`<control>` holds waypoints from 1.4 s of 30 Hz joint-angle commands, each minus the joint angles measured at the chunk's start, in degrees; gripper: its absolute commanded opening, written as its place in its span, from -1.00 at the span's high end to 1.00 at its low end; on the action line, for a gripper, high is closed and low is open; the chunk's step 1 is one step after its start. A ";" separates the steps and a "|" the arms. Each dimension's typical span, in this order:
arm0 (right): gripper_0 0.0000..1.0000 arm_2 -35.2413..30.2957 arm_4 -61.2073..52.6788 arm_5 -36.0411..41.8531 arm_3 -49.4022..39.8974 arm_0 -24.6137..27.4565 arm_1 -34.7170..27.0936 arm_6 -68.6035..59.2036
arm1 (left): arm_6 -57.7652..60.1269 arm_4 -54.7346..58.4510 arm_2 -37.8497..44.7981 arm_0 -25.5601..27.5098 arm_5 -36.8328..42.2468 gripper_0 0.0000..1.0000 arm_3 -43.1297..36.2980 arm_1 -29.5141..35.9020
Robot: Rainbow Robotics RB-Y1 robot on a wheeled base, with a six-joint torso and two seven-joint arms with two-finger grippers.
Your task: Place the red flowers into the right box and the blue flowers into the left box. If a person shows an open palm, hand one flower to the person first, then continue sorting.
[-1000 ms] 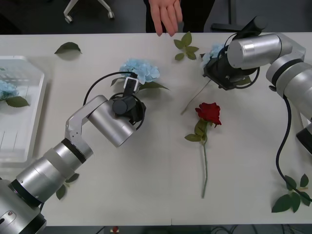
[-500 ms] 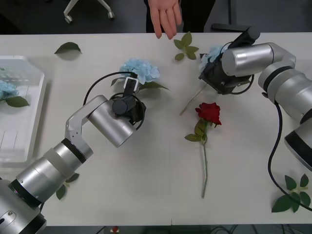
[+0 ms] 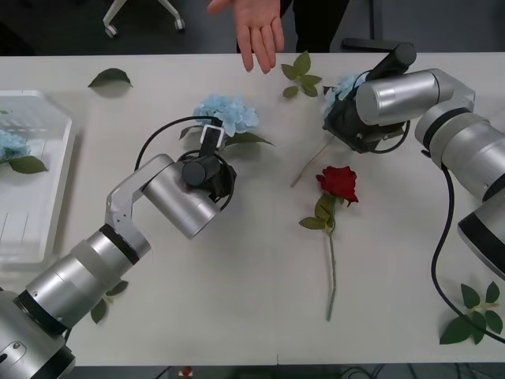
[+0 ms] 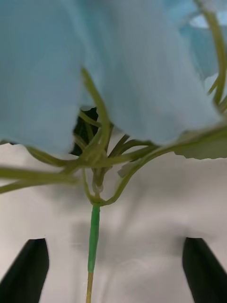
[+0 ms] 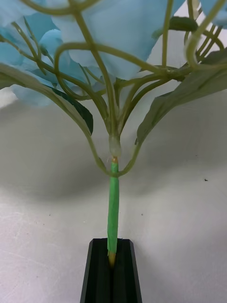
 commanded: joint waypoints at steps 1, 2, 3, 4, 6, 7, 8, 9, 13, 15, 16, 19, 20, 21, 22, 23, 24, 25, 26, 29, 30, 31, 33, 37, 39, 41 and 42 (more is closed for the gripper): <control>-0.31 -0.51 1.23 -0.62 0.62 -3.49 1.92 -2.83 | -0.39 -0.19 -0.22 -0.27 0.05 1.00 -1.57 0.89; -0.19 -0.51 1.58 -0.79 1.59 -3.93 2.45 -2.92 | -0.39 -0.19 -0.22 -0.27 0.05 1.00 -1.57 0.89; -0.10 -0.60 1.67 -1.06 2.29 -4.20 2.88 -3.01 | -0.39 -0.19 -0.22 -0.27 0.05 1.00 -1.57 0.89; 0.02 -0.60 1.93 -1.41 3.26 -4.55 3.32 -3.01 | -0.47 -0.19 -0.22 -0.27 0.05 1.00 -1.57 0.89; 0.26 -0.60 2.20 -2.11 4.93 -5.25 4.12 -3.01 | -0.47 -0.27 -0.22 -0.18 0.05 1.00 -1.57 0.89; 0.33 -0.60 2.28 -2.29 5.46 -5.43 4.38 -3.01 | -0.47 -0.27 -0.22 -0.18 0.05 1.00 -1.66 0.89; 0.44 -0.60 2.46 -2.55 6.07 -5.60 4.73 -3.01 | -0.47 -0.27 -0.22 -0.18 0.05 1.00 -1.66 0.89; 0.60 -0.60 2.64 -2.81 6.95 -5.95 5.17 -3.10 | -0.39 -0.27 -0.31 -0.18 0.05 1.00 -1.57 0.89; 0.89 -0.60 2.64 -3.52 8.00 -6.39 6.05 -3.54 | -0.39 -0.36 -0.22 -0.18 0.05 1.00 -1.66 0.80; 0.94 -0.60 2.55 -3.52 8.00 -6.39 6.14 -3.71 | -0.39 -0.36 -0.31 -0.18 0.05 1.00 -1.66 0.89; 0.97 -0.60 2.55 -3.52 8.00 -6.39 6.14 -3.89 | -0.39 -0.36 -0.22 -0.18 0.05 1.00 -1.57 0.89; 1.00 -0.60 2.46 -3.52 8.00 -6.48 6.22 -4.06 | -0.39 -0.36 -0.22 -0.18 0.05 1.00 -1.66 0.80; 1.00 -0.60 2.37 -3.52 8.00 -6.48 6.22 -4.15 | -0.47 -0.36 -0.22 -0.18 0.05 1.00 -1.66 0.80; 1.00 -0.60 2.37 -3.52 8.00 -6.48 6.22 -4.15 | -0.39 -0.36 -0.31 -0.18 0.05 1.00 -1.57 0.80; 1.00 -0.60 2.20 -3.52 8.00 -6.48 6.22 -4.15 | -0.39 -0.36 -0.22 -0.18 0.05 1.00 -1.66 0.80; 1.00 -0.69 2.11 -3.52 8.00 -6.57 6.22 -4.24 | -0.39 -0.36 -0.22 -0.18 0.05 1.00 -1.66 0.80; 1.00 -0.69 2.02 -3.52 8.00 -6.57 6.22 -4.15 | -0.39 -0.36 -0.22 -0.18 0.05 1.00 -1.66 0.89; 1.00 -0.95 1.84 -3.34 8.00 -6.92 6.14 -3.97 | -0.39 -0.36 -0.22 -0.18 0.05 1.00 -1.57 0.89; 1.00 -1.13 1.76 -3.08 8.00 -7.18 6.05 -3.80 | -0.39 -0.36 -0.31 -0.18 0.05 1.00 -1.66 0.80; 1.00 -2.53 1.05 -1.58 8.00 -8.77 5.43 -3.10 | -0.39 -0.36 -0.22 -0.18 0.05 1.00 -1.57 0.80; 1.00 -2.71 0.79 -1.41 8.00 -9.20 5.26 -2.92 | -0.47 -0.36 -0.22 -0.18 0.05 1.00 -1.66 0.80; 1.00 -2.80 0.17 -1.06 8.00 -9.91 4.82 -2.66 | -0.47 -0.36 -0.22 -0.09 0.05 1.00 -1.66 0.89; 1.00 -2.97 -1.93 -0.97 7.92 -11.67 3.50 -0.37 | -0.39 -0.45 -0.22 -0.18 0.05 1.00 -1.66 0.89; 1.00 -3.24 -5.45 -1.06 6.77 -14.21 -0.19 7.63 | -0.39 -0.36 -0.22 -0.18 0.05 1.00 -1.57 0.89; 1.00 -4.29 -6.94 -1.06 5.02 -14.30 -2.39 12.02 | -0.39 -0.45 -0.22 -0.18 0.05 1.00 -1.57 0.89; 1.00 -5.96 -9.14 -1.06 2.12 -14.21 -5.55 18.35 | -0.39 -0.45 -0.22 -0.18 0.05 1.00 -1.66 0.80; 1.00 -6.22 -9.76 -1.06 1.41 -14.13 -6.34 20.02 | -0.39 -0.45 -0.22 -0.18 0.05 1.00 -1.66 0.89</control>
